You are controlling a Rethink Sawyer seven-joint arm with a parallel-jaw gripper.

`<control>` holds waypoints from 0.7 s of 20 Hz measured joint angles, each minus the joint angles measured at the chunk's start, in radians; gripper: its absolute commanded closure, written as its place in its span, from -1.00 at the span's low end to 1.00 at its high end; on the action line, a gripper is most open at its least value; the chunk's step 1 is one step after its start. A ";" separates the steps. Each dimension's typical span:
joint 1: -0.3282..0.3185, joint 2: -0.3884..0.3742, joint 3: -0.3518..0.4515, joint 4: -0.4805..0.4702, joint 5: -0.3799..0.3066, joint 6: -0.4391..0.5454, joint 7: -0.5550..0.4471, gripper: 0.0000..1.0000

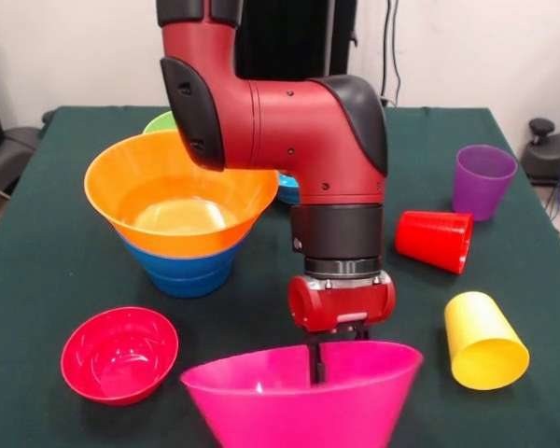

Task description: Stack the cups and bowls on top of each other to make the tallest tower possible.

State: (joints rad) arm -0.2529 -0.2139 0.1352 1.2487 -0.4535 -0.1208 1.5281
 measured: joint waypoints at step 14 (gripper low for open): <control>-0.062 -0.023 0.021 -0.019 -0.001 -0.022 0.000 1.00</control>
State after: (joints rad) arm -0.3150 -0.2374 0.1559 1.2297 -0.4543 -0.1425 1.5284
